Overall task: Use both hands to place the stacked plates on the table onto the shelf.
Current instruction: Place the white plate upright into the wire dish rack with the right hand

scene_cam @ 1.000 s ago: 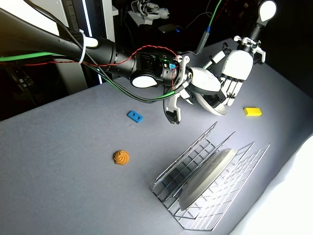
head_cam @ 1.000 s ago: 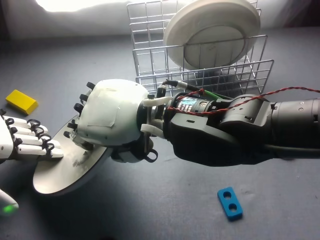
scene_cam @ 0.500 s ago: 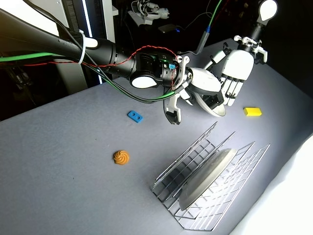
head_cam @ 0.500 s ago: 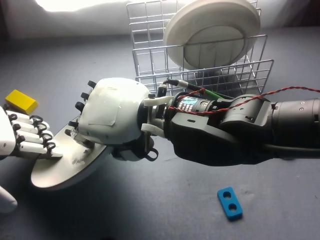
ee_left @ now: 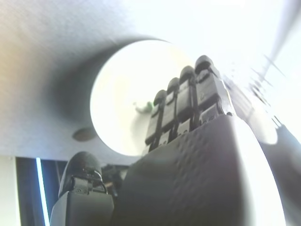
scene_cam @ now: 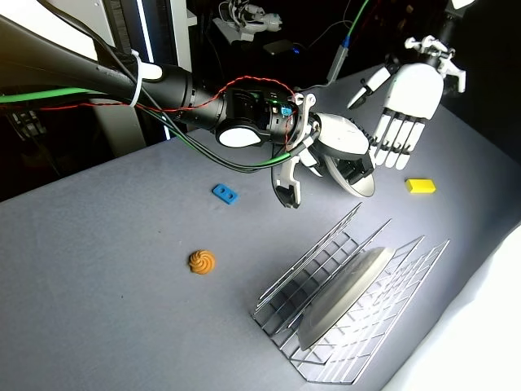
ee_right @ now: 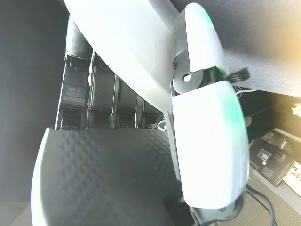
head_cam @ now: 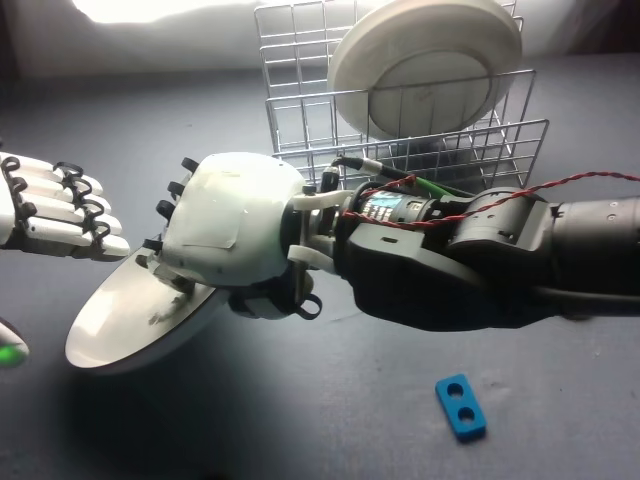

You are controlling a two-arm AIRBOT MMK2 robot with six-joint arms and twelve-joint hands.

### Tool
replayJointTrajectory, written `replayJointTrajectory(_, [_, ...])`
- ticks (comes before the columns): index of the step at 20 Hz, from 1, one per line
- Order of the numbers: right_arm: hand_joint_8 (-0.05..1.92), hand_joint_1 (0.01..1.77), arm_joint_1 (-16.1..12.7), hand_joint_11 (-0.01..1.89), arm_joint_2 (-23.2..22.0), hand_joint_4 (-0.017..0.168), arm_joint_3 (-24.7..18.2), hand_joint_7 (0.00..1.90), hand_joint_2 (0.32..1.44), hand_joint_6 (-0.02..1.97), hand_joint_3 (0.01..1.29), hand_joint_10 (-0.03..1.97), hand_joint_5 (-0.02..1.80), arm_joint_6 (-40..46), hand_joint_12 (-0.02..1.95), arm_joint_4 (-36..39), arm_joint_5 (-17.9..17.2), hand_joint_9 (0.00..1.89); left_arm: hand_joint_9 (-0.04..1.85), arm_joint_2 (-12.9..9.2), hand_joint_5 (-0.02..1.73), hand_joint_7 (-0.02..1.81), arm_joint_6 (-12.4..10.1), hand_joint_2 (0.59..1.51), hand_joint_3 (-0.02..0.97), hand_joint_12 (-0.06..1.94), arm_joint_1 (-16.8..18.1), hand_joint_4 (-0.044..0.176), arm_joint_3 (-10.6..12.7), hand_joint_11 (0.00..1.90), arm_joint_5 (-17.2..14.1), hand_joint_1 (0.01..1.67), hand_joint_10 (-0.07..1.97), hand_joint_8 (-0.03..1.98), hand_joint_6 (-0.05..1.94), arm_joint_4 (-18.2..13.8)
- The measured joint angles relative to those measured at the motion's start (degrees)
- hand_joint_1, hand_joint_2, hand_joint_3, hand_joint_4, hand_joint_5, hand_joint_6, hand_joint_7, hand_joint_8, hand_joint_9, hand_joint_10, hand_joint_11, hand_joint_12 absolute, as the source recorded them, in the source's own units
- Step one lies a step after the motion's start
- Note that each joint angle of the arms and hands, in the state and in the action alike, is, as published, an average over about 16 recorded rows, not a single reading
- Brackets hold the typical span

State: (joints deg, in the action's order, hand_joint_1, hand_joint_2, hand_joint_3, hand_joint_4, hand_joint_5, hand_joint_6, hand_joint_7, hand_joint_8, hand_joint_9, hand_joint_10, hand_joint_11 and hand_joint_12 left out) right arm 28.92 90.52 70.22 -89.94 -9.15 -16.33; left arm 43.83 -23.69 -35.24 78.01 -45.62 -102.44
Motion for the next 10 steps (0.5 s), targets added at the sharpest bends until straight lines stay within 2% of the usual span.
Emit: replayJointTrajectory(10, [1.19,1.23,-2.47,0.60,-6.74,-0.004,-6.67,0.91,1.05,0.63,0.01,1.29,0.90,-0.30,1.56,-2.58,0.55,0.83,0.03,-2.68,0.05,0.06,-4.80,1.129,0.019,0.00,7.58,0.003,0.69,0.02,-4.39,0.01,0.01,0.01,0.01,-3.85])
